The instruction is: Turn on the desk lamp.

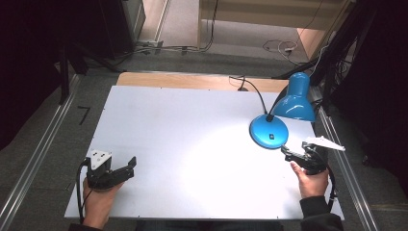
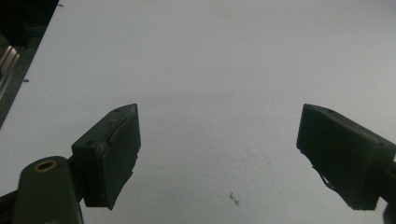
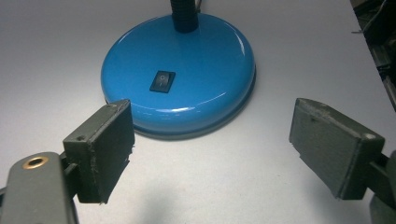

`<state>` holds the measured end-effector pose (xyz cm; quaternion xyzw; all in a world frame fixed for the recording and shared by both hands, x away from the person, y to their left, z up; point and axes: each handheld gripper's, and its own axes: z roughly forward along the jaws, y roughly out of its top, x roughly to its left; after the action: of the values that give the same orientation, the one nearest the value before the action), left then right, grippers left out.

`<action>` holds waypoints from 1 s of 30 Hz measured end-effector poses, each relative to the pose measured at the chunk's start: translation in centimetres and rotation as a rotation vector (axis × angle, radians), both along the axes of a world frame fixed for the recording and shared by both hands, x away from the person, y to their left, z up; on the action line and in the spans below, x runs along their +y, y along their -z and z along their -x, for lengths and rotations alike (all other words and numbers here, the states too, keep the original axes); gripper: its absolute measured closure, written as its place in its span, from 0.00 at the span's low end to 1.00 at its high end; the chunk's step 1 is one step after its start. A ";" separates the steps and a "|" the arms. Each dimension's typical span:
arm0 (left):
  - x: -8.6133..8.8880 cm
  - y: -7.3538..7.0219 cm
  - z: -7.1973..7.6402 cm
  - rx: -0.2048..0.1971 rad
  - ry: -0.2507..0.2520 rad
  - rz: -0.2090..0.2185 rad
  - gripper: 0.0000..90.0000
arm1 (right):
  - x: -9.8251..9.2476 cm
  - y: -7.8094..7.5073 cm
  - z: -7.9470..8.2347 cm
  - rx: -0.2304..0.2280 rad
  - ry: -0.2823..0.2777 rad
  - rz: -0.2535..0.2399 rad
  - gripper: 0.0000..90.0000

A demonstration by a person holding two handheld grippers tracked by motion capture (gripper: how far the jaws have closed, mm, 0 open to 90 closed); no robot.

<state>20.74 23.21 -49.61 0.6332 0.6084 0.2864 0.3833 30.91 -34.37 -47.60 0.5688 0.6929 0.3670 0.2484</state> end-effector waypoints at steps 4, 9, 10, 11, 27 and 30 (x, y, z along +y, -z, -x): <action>0.0 0.0 0.0 0.000 0.000 -0.001 0.16 | -0.1 0.0 0.1 0.000 -0.001 0.001 0.14; 0.0 0.0 0.0 0.000 0.001 -0.001 0.16 | -0.2 -0.1 0.4 -0.003 -0.002 0.003 0.14; 0.0 0.0 0.0 0.001 0.000 -0.001 0.16 | -0.3 -0.1 0.4 -0.003 -0.003 0.001 0.14; 0.0 0.0 0.0 0.001 0.000 0.000 0.16 | -0.3 -0.1 0.5 0.003 -0.005 0.002 0.14; 0.0 0.0 0.0 -0.001 -0.001 -0.002 0.16 | -1.1 -0.3 1.3 -0.003 0.003 0.004 0.14; 0.0 0.0 0.0 0.001 0.000 -0.002 0.16 | -1.4 -0.3 1.6 0.000 0.004 0.006 0.14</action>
<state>20.75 23.22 -49.62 0.6337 0.6083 0.2869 0.3823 29.33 -35.74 -47.35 0.5693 0.6928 0.3646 0.2509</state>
